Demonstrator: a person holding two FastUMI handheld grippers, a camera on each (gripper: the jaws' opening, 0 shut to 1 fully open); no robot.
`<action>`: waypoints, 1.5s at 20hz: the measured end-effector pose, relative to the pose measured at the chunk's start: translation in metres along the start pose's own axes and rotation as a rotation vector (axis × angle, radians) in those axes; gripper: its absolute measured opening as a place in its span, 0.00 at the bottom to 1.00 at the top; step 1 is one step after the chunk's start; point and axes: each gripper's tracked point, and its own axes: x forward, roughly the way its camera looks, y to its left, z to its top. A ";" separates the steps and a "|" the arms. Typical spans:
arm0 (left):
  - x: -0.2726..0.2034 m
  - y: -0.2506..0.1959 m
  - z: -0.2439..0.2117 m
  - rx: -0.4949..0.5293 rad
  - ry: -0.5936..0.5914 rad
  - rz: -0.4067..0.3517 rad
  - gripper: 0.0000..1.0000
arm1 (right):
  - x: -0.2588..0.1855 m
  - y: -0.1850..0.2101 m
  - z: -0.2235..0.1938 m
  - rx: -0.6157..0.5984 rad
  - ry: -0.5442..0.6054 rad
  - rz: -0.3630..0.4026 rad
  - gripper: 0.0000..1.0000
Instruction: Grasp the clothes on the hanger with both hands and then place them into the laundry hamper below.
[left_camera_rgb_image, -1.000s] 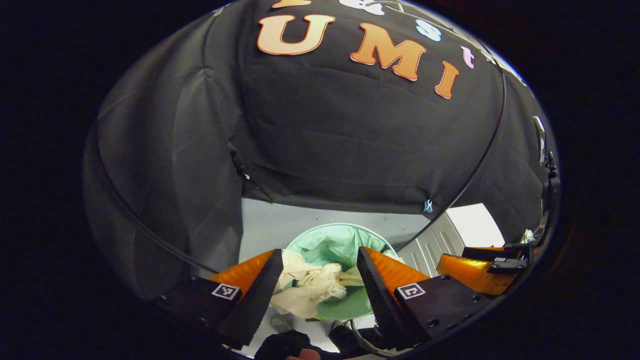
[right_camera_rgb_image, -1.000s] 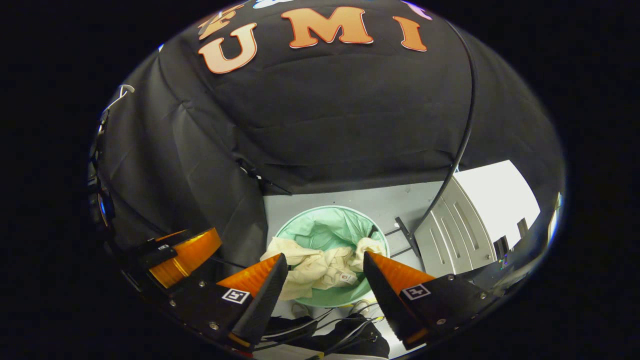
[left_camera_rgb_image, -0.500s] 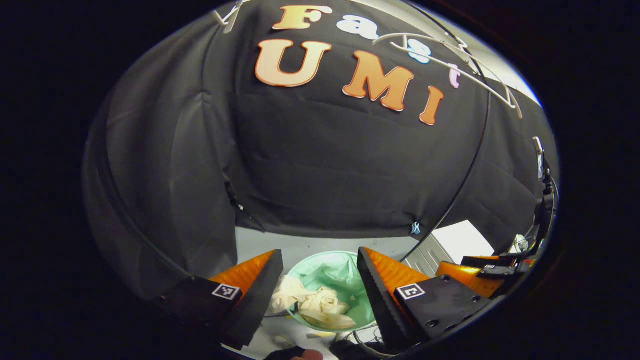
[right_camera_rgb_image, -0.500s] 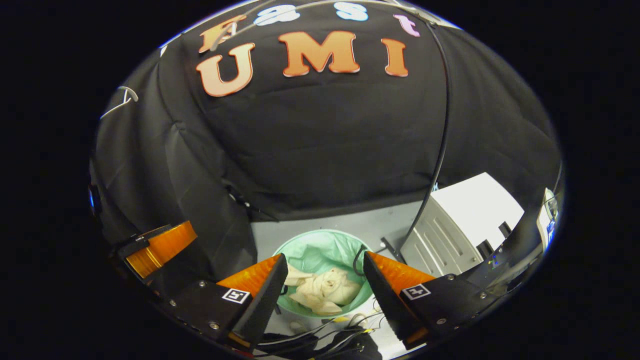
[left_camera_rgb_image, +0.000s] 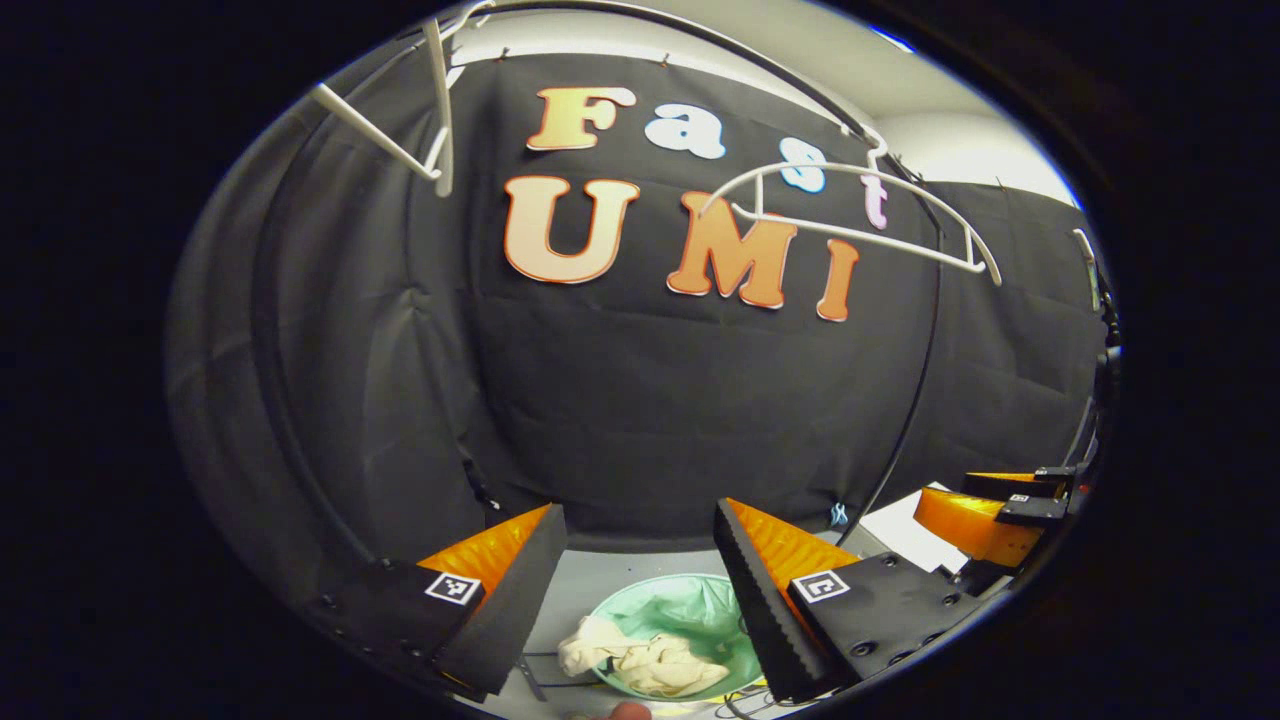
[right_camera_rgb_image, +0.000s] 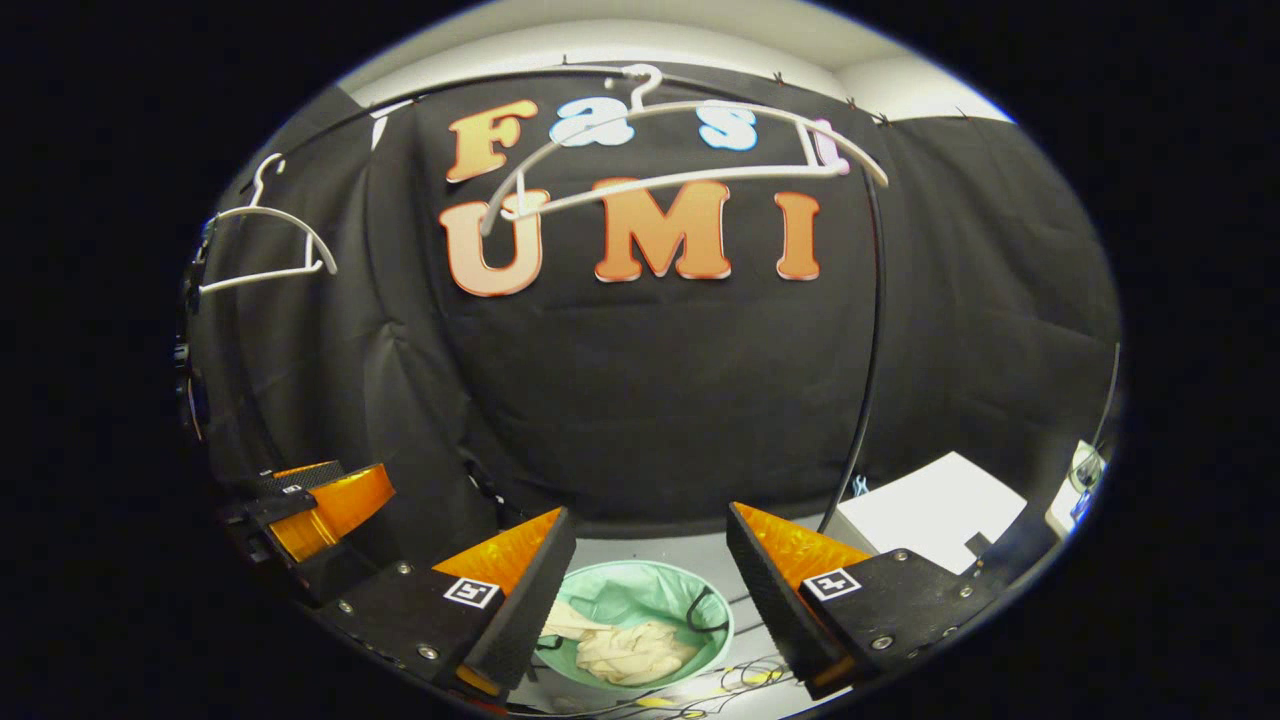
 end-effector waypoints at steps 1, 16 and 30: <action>-0.010 -0.004 0.009 -0.004 -0.026 0.017 0.97 | -0.007 -0.006 0.016 -0.012 -0.036 -0.002 0.95; -0.042 -0.056 0.141 -0.055 -0.377 -0.018 1.00 | -0.095 -0.067 0.130 0.037 -0.344 -0.032 0.94; -0.050 -0.103 0.178 -0.035 -0.422 -0.157 0.97 | -0.149 -0.101 0.155 0.046 -0.430 -0.163 0.94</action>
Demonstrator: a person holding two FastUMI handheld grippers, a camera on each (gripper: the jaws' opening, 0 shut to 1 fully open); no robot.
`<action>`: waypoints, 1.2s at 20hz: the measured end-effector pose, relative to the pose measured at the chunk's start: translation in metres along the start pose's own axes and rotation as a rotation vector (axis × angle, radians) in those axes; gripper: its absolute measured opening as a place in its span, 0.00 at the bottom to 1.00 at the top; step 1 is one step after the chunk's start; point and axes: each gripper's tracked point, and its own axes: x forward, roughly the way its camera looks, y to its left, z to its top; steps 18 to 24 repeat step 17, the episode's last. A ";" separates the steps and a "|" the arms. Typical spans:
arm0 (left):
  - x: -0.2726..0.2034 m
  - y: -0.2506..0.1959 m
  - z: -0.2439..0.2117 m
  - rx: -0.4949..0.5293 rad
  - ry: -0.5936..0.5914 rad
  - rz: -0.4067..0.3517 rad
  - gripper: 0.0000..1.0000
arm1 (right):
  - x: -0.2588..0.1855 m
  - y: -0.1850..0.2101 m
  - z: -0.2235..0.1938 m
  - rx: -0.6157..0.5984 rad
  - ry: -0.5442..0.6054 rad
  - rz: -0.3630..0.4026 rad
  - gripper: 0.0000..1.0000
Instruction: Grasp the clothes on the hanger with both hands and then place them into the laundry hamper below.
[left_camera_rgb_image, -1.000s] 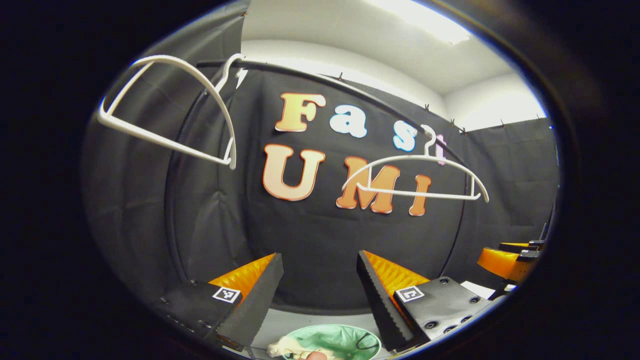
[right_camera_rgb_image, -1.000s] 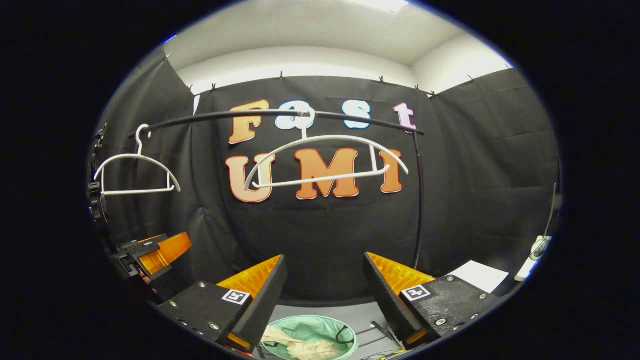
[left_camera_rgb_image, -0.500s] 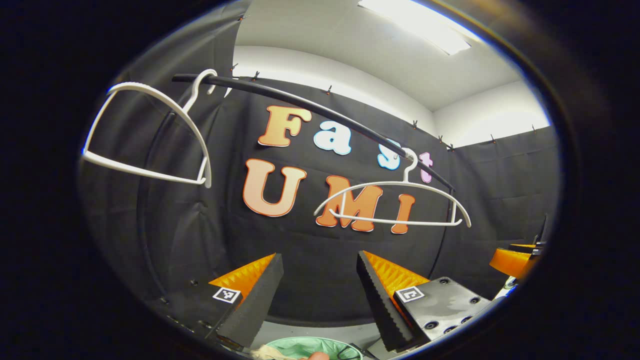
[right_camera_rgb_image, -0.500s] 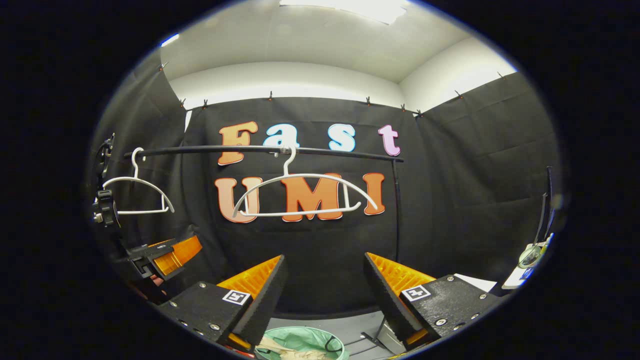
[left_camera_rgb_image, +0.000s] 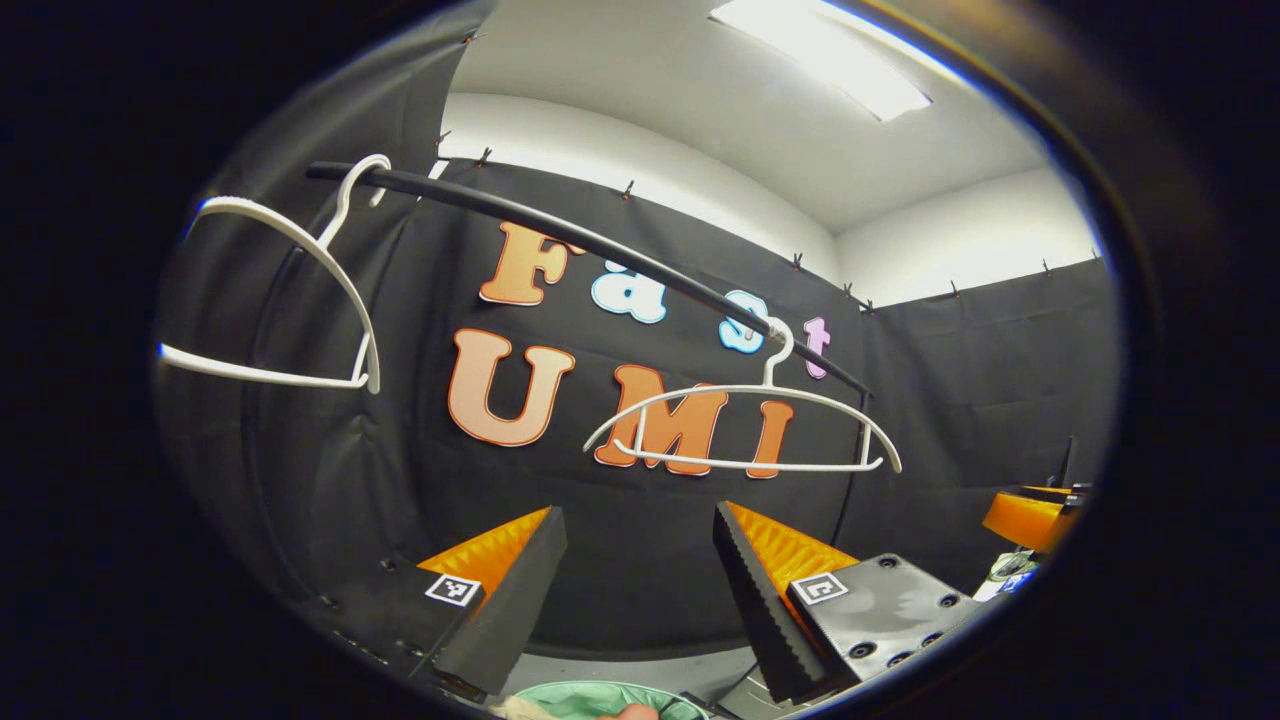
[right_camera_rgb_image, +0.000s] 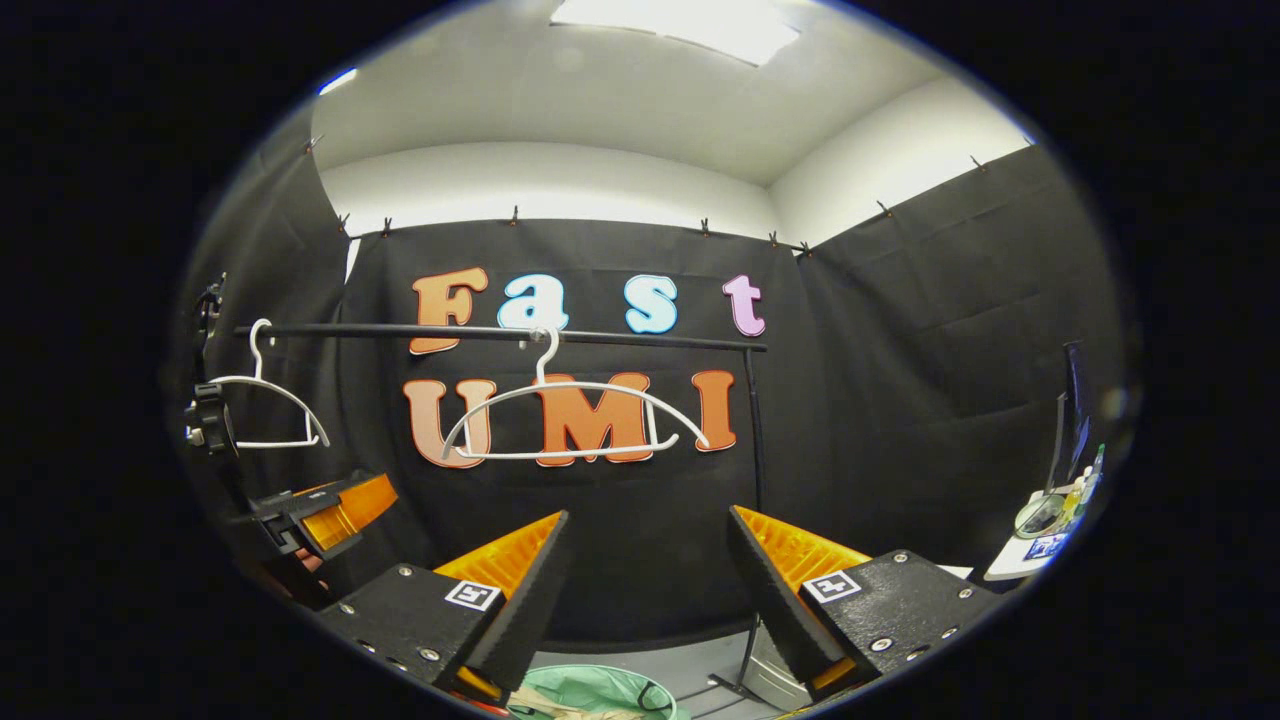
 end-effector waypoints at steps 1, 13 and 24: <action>-0.001 -0.004 -0.001 0.007 0.002 -0.008 0.97 | -0.001 -0.001 0.001 -0.004 -0.006 -0.001 0.94; -0.008 -0.032 -0.004 0.012 0.003 -0.052 0.97 | 0.000 -0.006 0.001 0.004 -0.006 0.007 0.94; -0.009 -0.025 -0.008 0.014 0.005 -0.038 0.97 | -0.003 -0.008 0.002 0.002 -0.002 -0.004 0.94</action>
